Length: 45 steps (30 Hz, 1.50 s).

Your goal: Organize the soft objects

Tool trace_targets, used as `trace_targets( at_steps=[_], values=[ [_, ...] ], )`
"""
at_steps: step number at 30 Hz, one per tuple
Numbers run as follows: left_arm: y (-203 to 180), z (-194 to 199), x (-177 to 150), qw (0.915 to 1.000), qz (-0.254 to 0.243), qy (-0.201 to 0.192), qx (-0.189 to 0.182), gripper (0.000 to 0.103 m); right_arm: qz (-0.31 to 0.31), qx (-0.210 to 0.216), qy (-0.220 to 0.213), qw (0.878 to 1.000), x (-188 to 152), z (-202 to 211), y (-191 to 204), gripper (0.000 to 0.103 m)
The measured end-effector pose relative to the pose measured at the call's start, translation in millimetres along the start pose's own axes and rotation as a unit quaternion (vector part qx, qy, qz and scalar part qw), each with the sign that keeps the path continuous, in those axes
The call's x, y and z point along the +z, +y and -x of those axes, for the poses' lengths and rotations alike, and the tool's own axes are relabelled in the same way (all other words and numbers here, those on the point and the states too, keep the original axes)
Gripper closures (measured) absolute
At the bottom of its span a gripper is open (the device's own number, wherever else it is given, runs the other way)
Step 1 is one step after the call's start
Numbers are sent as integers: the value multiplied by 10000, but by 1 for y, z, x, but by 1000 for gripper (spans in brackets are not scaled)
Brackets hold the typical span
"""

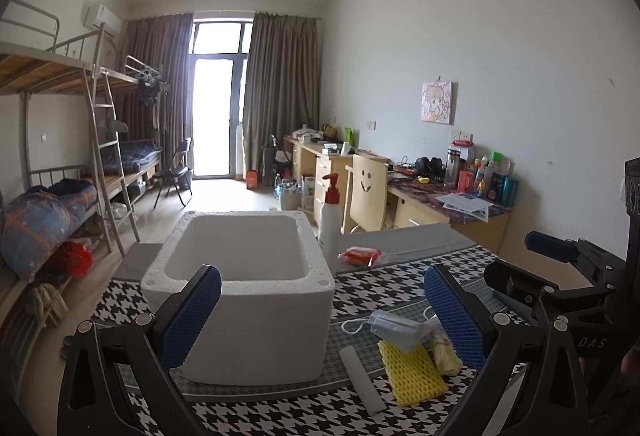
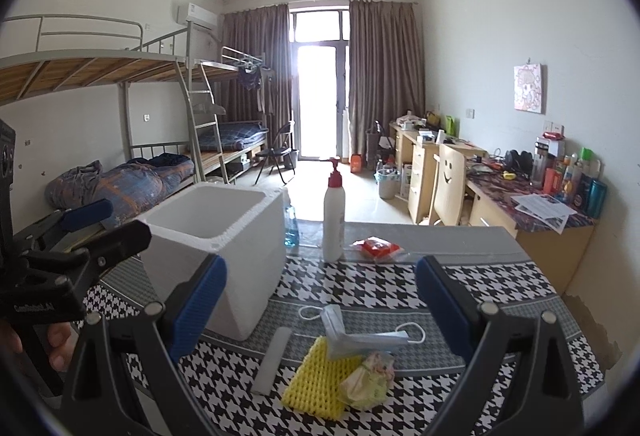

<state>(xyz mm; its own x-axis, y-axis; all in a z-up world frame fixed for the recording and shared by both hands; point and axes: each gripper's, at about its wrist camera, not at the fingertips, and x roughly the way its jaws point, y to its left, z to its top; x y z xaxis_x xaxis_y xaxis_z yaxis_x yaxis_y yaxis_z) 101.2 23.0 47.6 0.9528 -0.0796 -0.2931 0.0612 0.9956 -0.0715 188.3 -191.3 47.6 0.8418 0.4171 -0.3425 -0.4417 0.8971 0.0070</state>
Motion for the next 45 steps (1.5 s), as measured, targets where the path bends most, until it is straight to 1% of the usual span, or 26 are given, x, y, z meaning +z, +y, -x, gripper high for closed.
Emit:
trace_targets(
  at_steps=[5,13,18,22,28,30,37,42,45],
  values=[
    [-4,-3,-6,9999,-37,54,-78,1,-58,-59,79,9999,-6,-2,-6,6],
    [-11,-11,-15,9988,110,251,-407,1,-99,-167,129,9997,-16,0,-14,6],
    [-14,-15,-19,9986,137,310,-417,1,-197,-212,195,9994,-22,-1,-20,6],
    [-18,-19,-23,9991,7,312,-294,1,-208,-248,256,9991,-27,-3,-21,6],
    [-19,-23,-30,9994,-34,293,-153,1,-264,-282,308,9988,-36,-3,-22,6],
    [-18,-24,-33,9992,-19,340,-217,1,-272,-284,322,9987,-38,-4,-22,6],
    [-18,-29,-40,9986,21,461,-254,1,-285,-282,397,9984,-43,-9,-25,6],
    [-17,-37,-46,9972,71,685,-293,1,-222,-358,459,9981,-47,-11,-25,6],
    [-18,-39,-50,9969,78,739,-258,1,-219,-399,494,9977,-49,-11,-27,6]
  ],
)
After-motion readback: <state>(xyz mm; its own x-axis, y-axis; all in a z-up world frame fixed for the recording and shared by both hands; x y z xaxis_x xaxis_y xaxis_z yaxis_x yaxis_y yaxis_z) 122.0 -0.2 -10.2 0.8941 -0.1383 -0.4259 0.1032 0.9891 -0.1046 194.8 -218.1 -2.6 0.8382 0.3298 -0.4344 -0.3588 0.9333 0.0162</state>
